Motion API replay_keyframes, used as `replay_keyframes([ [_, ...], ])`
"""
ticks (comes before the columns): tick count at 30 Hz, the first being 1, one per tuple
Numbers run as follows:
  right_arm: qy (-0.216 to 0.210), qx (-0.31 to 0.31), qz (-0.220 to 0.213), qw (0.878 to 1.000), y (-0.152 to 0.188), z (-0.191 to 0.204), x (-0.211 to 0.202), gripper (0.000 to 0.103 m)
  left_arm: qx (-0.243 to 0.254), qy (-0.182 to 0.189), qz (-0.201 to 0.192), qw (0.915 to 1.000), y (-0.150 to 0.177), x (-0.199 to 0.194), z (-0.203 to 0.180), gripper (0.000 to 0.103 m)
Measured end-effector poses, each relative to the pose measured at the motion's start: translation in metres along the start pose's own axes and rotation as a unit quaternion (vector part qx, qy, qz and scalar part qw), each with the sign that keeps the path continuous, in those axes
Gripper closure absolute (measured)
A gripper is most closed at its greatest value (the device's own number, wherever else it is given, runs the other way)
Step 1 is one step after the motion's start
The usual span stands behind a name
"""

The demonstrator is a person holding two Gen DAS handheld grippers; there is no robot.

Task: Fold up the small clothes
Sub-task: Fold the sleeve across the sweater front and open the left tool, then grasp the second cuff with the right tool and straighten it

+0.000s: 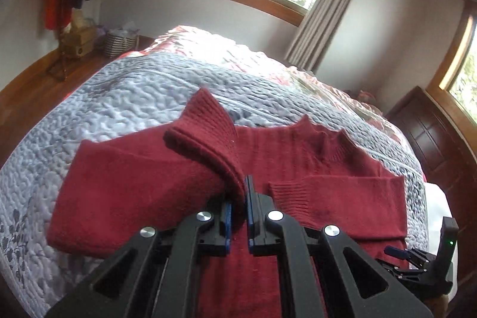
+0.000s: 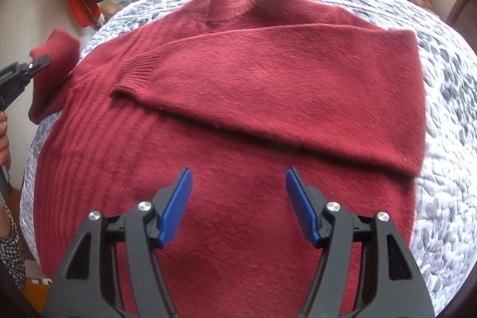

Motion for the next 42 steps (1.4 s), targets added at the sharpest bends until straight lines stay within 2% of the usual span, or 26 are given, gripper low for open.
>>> replay_keyframes([
  [6,0.001,0.016,-0.005,1.0,0.006,-0.02,-0.004,0.038,0.051,0.035,0.032,0.9976,0.013,0.033,-0.067,0.096],
  [12,-0.001,0.026,-0.004,1.0,0.012,-0.031,-0.004,0.038,0.092,0.034,0.075,0.9923,0.038,0.07,-0.102,0.095],
  [13,-0.002,0.028,-0.004,1.0,0.013,-0.032,-0.004,0.038,0.1,0.042,0.092,0.9898,0.045,0.078,-0.107,0.091],
  [14,-0.003,0.029,-0.003,1.0,0.013,-0.033,-0.003,0.038,0.109,0.048,0.105,0.9873,0.051,0.082,-0.112,0.08],
  [15,-0.004,0.03,-0.003,1.0,0.013,-0.034,-0.002,0.038,0.121,0.054,0.12,0.9838,0.057,0.087,-0.116,0.076],
  [17,-0.005,0.031,-0.004,1.0,0.014,-0.034,-0.002,0.038,0.146,0.08,0.159,0.9731,0.072,0.093,-0.124,0.065],
  [21,-0.002,0.032,-0.004,0.999,0.013,-0.033,-0.002,0.038,0.176,0.126,0.169,0.9615,0.086,0.069,-0.123,0.061],
  [22,-0.002,0.033,-0.004,0.999,0.011,-0.032,-0.003,0.038,0.172,0.139,0.169,0.9604,0.085,0.061,-0.118,0.06],
  [24,-0.008,0.031,-0.008,0.999,0.009,-0.027,-0.008,0.038,0.148,0.148,0.163,0.9642,0.076,0.043,-0.099,0.055],
  [26,-0.017,0.023,-0.011,1.0,0.0,-0.018,-0.011,0.038,0.12,0.114,0.141,0.976,0.06,0.03,-0.07,0.054],
  [29,-0.04,0.01,-0.013,0.999,-0.02,0.002,-0.014,0.038,0.101,0.024,0.102,0.9894,0.037,0.016,-0.029,0.053],
  [31,-0.053,0.005,-0.009,0.999,-0.036,0.015,-0.012,0.038,0.084,-0.033,0.1,0.9909,0.025,0.018,-0.003,0.052],
  [32,-0.061,0.004,-0.005,0.998,-0.045,0.021,-0.009,0.038,0.078,-0.044,0.106,0.9902,0.022,0.02,0.005,0.052],
  [35,-0.092,0.009,0.017,0.996,-0.067,0.038,0.005,0.038,0.058,-0.062,0.125,0.9885,0.019,0.031,0.029,0.052],
  [39,-0.091,0.012,0.043,0.995,-0.085,0.05,0.029,0.038,0.052,-0.058,0.145,0.9864,0.025,0.045,0.041,0.052],
  [41,-0.097,0.018,0.053,0.994,-0.09,0.054,0.039,0.041,0.06,-0.059,0.144,0.986,0.027,0.047,0.039,0.051],
  [42,-0.11,0.02,0.06,0.992,-0.092,0.058,0.045,0.046,0.061,-0.058,0.142,0.9863,0.027,0.046,0.038,0.051],
])
Point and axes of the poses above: each gripper's, at about its wrist camera, not at the fingertips, and x roughly the way its jaws point, z to its left, y to its underside, the point moved 5 cm from there along x, roughly the way its jaws point, and after that the axes turned 6 degrees about z, right-handed, at the moved point
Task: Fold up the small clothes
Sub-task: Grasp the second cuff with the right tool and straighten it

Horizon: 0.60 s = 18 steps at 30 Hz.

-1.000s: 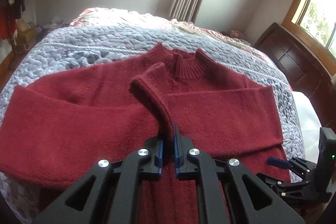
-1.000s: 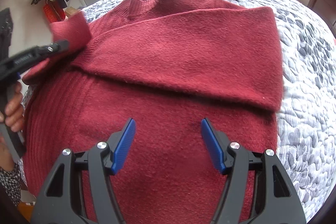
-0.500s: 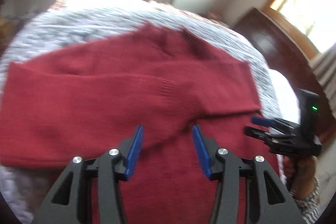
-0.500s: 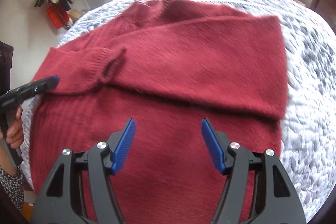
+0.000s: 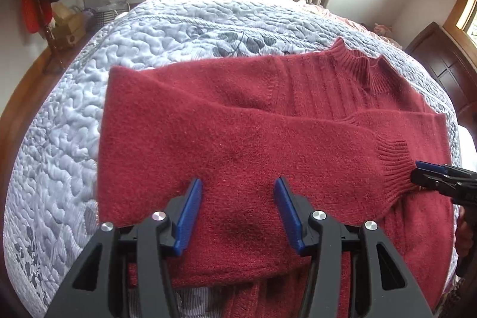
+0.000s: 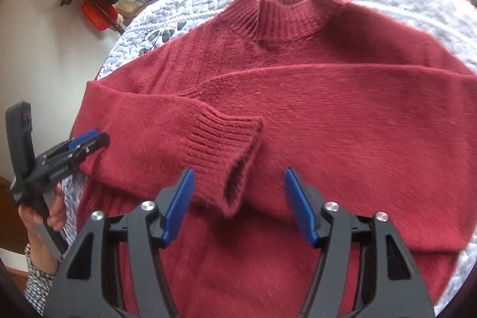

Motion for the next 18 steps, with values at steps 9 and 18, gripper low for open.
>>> replay_keyframes([
  [9,-0.034,-0.028,-0.015,0.999,-0.008,0.015,0.001,0.097,-0.026,0.022,-0.049,0.9982,-0.004,-0.041,0.017,0.046],
  [18,-0.015,-0.025,-0.098,0.995,-0.004,-0.017,-0.089,0.097,-0.042,0.021,-0.066,0.9968,-0.01,-0.049,0.02,0.046],
])
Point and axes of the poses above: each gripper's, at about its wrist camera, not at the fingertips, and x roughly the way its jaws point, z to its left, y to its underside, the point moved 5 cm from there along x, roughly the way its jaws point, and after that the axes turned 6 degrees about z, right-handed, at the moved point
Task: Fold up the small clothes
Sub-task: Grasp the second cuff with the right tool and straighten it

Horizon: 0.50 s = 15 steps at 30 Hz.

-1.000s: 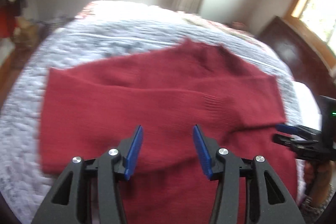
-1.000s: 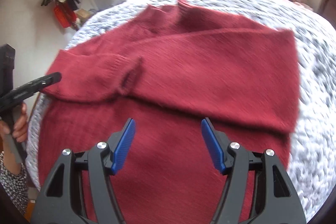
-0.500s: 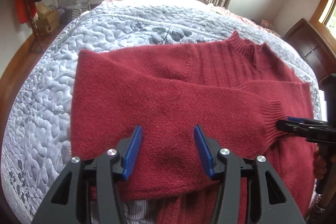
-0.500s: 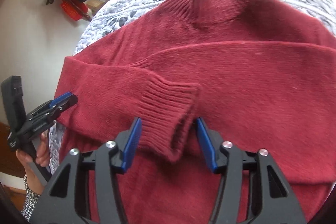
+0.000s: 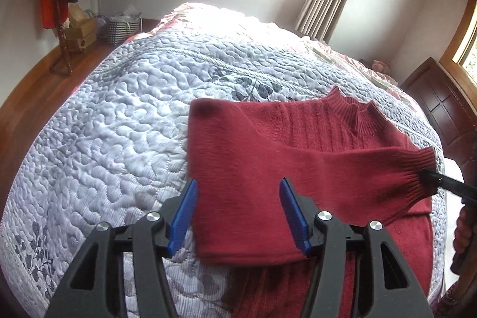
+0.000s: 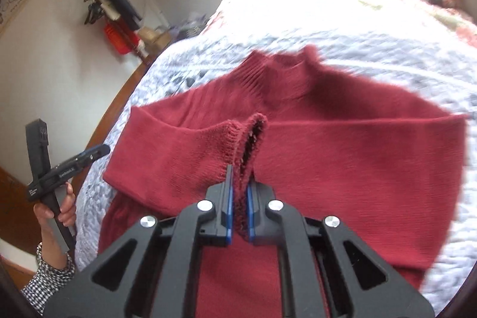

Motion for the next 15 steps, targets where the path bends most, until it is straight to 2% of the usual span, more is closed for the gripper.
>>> replay_keyframes([
  [4,0.026,0.023,-0.019,0.999,0.002,-0.036,-0.032,0.097,0.011,-0.002,0.011,0.9999,0.002,0.012,-0.012,0.046],
  [9,0.058,0.059,-0.037,0.996,0.008,-0.081,-0.052,0.097,0.011,-0.013,0.031,0.9994,0.001,0.033,-0.023,0.046],
  [15,0.075,0.098,-0.012,0.992,0.019,-0.132,-0.025,0.097,0.031,-0.049,0.055,0.9968,0.0,0.066,-0.035,0.046],
])
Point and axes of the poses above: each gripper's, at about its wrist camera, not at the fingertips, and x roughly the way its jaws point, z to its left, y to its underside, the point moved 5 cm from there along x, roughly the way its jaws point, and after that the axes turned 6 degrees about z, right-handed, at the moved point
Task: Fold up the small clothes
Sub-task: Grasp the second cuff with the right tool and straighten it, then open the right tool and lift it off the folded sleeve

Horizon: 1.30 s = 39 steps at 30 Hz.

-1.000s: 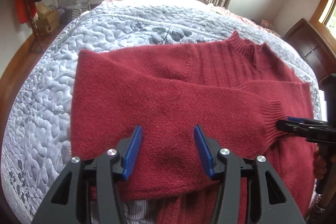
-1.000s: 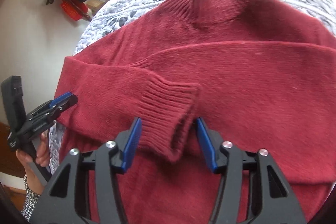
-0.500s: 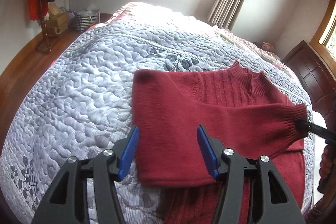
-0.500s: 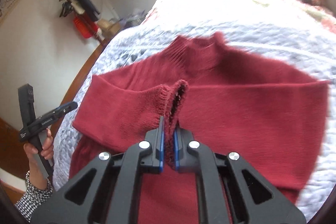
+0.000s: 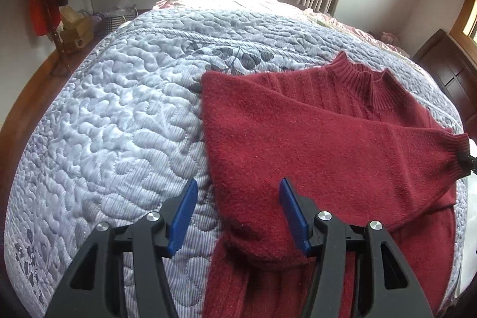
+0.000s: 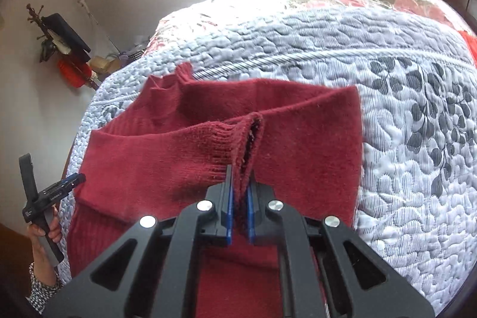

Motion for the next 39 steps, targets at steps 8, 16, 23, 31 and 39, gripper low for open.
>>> replay_keyframes([
  [8,0.005,0.021,0.029,0.999,0.012,-0.025,0.028,0.083,0.021,-0.033,0.017,0.9991,0.0,0.021,-0.004,0.045],
  [16,0.001,0.034,0.021,0.999,-0.002,-0.03,0.016,0.079,0.035,0.004,-0.024,0.9991,-0.007,-0.013,-0.03,0.044],
  [23,0.018,0.054,0.035,0.998,0.007,-0.044,0.039,0.089,0.068,-0.03,0.01,0.9972,-0.001,0.026,-0.042,0.043],
  [31,-0.005,0.05,0.026,0.998,0.027,-0.035,0.006,0.068,0.053,0.001,-0.011,0.9986,0.007,-0.009,-0.043,0.044],
  [39,-0.032,0.055,0.045,0.997,0.038,-0.026,0.018,0.093,0.064,0.024,-0.003,0.9976,0.03,-0.01,-0.062,0.042],
])
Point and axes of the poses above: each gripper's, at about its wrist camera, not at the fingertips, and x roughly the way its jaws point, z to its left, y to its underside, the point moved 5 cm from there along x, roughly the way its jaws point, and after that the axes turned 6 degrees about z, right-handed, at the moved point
